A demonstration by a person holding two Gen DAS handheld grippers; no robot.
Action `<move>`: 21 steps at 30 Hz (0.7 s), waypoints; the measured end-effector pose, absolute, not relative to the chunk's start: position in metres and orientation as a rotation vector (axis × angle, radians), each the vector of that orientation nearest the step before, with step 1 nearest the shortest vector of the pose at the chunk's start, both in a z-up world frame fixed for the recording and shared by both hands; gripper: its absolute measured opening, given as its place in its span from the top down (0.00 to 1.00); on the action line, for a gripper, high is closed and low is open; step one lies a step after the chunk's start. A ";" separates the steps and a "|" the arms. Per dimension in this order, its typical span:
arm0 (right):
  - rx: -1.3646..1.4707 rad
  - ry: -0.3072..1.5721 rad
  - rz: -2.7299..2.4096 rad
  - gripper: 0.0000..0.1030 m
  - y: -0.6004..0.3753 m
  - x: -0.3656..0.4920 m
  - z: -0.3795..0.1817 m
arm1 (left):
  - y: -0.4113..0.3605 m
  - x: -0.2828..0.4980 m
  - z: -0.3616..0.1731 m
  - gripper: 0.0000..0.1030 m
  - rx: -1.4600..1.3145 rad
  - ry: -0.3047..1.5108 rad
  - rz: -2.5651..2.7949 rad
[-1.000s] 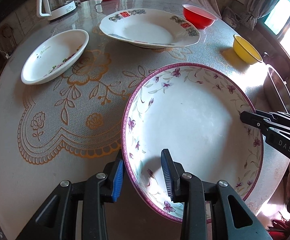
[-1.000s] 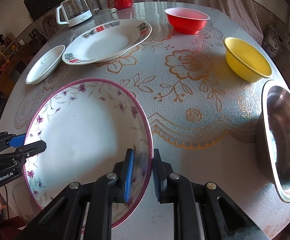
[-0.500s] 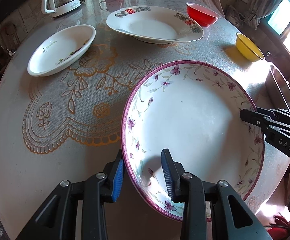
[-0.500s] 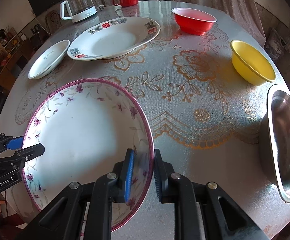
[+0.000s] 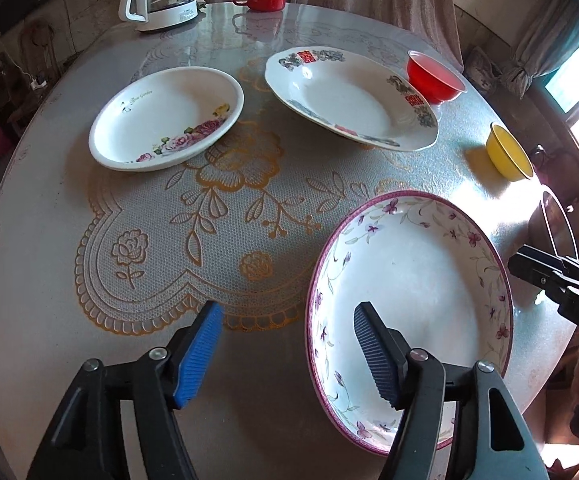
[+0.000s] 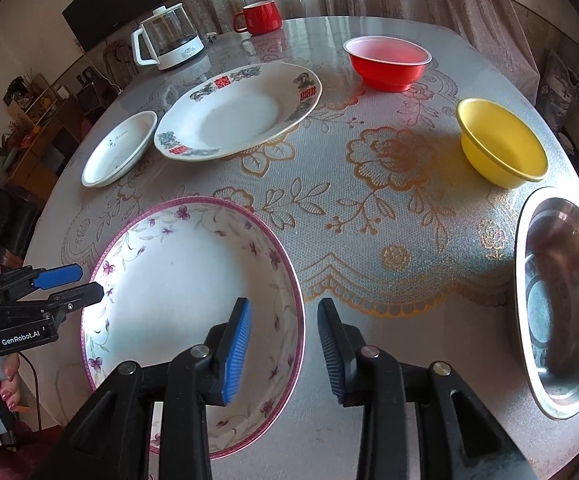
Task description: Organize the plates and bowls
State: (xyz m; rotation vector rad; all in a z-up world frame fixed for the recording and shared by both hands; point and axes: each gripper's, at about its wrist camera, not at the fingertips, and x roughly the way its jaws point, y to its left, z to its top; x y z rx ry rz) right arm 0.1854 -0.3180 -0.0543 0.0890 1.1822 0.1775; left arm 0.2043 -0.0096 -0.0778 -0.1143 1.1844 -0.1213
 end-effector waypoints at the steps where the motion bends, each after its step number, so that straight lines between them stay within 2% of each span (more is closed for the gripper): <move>1: 0.097 1.181 0.173 0.62 -0.320 0.188 -0.052 | -0.006 0.208 -0.074 0.25 -0.130 1.174 -0.111; 8: 0.093 1.164 0.161 0.60 -0.326 0.210 -0.047 | 0.003 0.233 -0.059 0.09 -0.249 1.126 -0.095; 10: 0.094 1.155 0.172 0.59 -0.327 0.220 -0.044 | 0.004 0.240 -0.057 0.08 -0.282 1.121 -0.094; 14: 0.101 1.128 0.174 0.46 -0.327 0.244 -0.038 | 0.009 0.253 -0.059 0.08 -0.358 1.119 -0.092; 21: 0.172 1.124 0.162 0.46 -0.332 0.294 -0.038 | 0.015 0.269 -0.064 0.08 -0.431 1.120 -0.062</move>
